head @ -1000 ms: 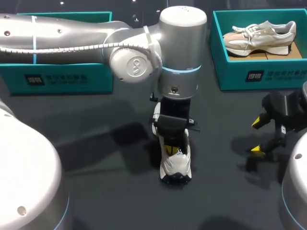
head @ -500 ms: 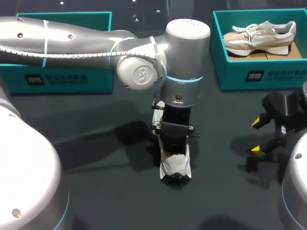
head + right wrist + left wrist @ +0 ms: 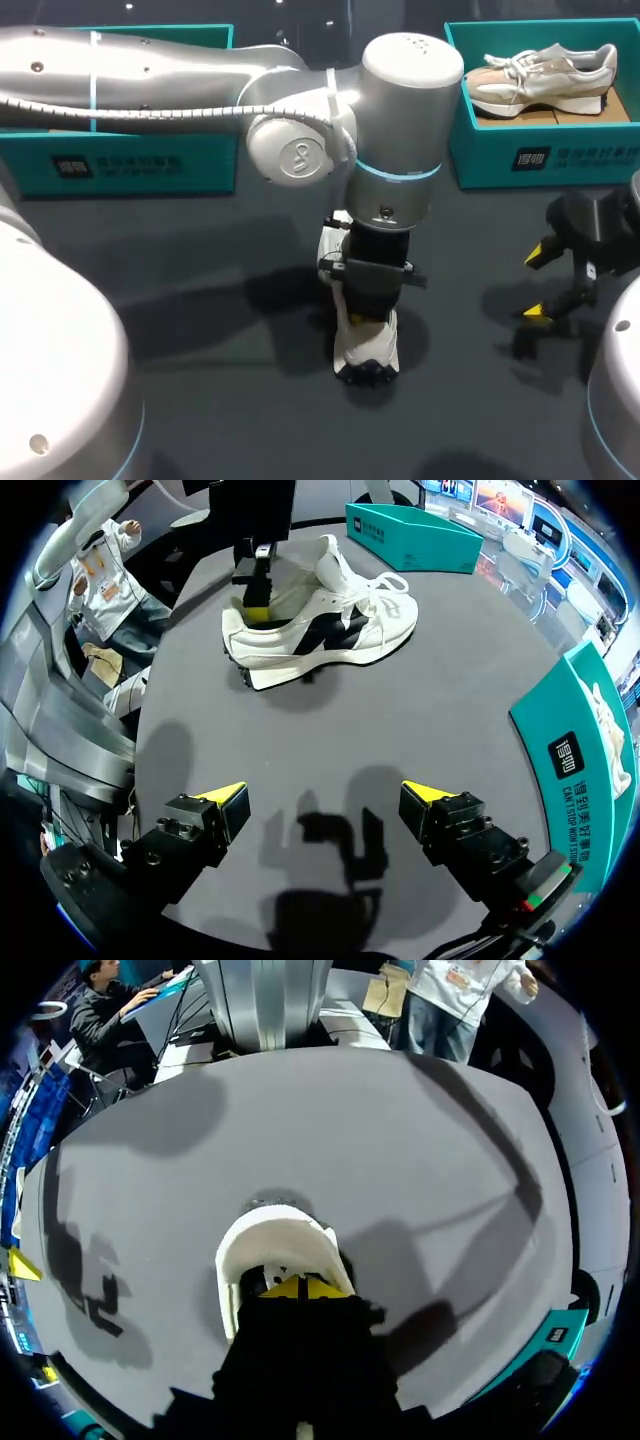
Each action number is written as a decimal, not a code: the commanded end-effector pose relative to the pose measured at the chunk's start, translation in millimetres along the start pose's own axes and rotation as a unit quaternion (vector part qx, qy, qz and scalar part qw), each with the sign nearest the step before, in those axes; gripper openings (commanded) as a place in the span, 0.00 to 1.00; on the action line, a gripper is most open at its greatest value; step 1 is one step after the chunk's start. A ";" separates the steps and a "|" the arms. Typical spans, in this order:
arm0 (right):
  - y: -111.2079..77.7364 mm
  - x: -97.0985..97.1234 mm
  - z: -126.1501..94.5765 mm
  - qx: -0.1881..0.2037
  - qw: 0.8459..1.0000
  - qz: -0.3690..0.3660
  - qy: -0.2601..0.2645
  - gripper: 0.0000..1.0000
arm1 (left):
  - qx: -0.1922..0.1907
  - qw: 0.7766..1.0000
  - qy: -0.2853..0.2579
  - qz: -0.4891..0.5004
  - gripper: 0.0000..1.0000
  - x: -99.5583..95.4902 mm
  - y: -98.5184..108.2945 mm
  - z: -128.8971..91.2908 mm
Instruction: Take the shoe out of the shoebox, open the shoe tongue, remove and reinsert the insole, then place the shoe into the shoebox
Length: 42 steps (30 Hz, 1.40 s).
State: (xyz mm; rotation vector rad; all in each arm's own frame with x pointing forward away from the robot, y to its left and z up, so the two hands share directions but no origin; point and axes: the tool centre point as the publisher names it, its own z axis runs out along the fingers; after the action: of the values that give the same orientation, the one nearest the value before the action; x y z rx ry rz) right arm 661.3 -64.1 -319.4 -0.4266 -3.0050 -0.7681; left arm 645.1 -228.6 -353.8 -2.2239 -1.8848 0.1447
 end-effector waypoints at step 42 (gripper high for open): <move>-0.1 1.6 0.1 0.001 1.000 0.000 -0.001 1.00 | -0.036 0.993 -0.037 -0.102 0.00 -12.8 21.5 51.7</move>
State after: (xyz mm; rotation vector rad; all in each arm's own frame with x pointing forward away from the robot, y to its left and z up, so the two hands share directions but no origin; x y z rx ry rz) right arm 661.4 -63.9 -319.6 -0.4268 -3.0052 -0.7681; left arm 648.5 -236.9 -402.0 -2.0844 -2.1745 0.1664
